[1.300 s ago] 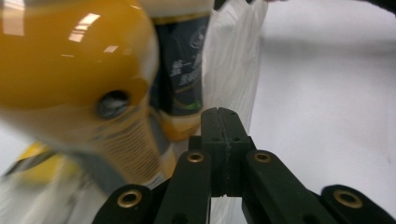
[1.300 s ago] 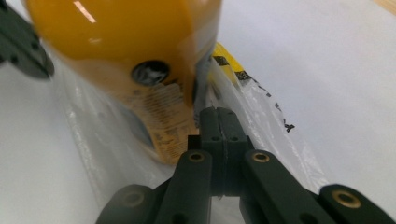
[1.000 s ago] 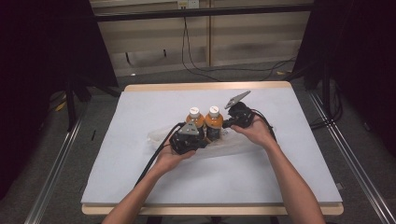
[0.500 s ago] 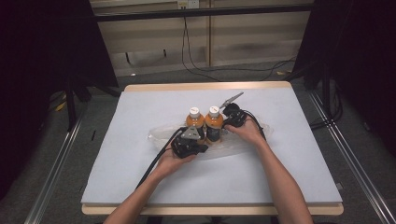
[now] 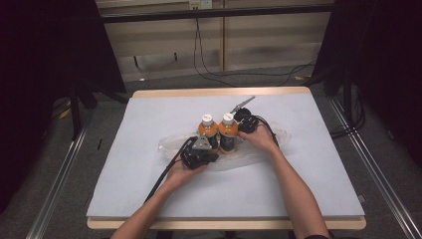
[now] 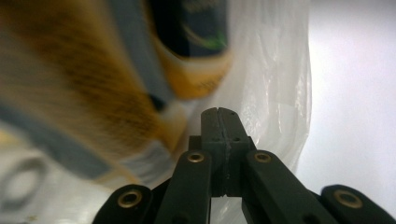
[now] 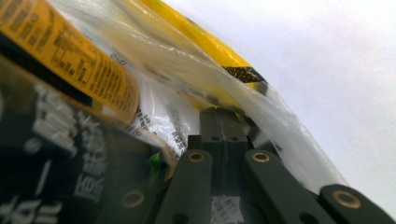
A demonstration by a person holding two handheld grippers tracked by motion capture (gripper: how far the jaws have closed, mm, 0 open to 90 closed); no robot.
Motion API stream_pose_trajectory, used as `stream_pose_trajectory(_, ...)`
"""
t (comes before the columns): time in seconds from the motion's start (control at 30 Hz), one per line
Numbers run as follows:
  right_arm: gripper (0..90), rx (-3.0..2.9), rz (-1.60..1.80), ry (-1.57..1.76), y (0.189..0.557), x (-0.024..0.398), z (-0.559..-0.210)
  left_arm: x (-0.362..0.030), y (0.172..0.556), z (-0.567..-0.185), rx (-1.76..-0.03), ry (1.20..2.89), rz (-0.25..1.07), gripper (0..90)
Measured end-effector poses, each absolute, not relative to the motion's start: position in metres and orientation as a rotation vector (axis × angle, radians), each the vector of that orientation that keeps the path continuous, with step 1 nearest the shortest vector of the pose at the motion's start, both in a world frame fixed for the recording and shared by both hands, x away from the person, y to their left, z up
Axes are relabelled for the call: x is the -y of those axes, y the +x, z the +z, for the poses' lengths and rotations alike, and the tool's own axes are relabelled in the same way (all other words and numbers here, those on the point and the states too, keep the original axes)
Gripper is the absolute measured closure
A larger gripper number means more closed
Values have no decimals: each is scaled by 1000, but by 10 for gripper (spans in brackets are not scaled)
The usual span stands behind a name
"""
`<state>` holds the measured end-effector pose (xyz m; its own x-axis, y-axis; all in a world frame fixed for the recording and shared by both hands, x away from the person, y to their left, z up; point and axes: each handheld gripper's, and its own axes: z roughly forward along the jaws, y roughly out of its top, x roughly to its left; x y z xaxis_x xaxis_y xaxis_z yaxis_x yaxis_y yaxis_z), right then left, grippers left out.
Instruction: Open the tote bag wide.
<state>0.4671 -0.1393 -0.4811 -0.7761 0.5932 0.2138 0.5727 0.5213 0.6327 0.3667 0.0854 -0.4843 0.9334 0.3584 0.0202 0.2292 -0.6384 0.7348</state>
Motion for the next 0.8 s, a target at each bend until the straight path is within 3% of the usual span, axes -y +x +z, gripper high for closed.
stream_pose_trajectory(0.8, 900, -2651, 971, 1164, 495, 120, -476, -89, 341, -482, -312, 2335, 85, 900)
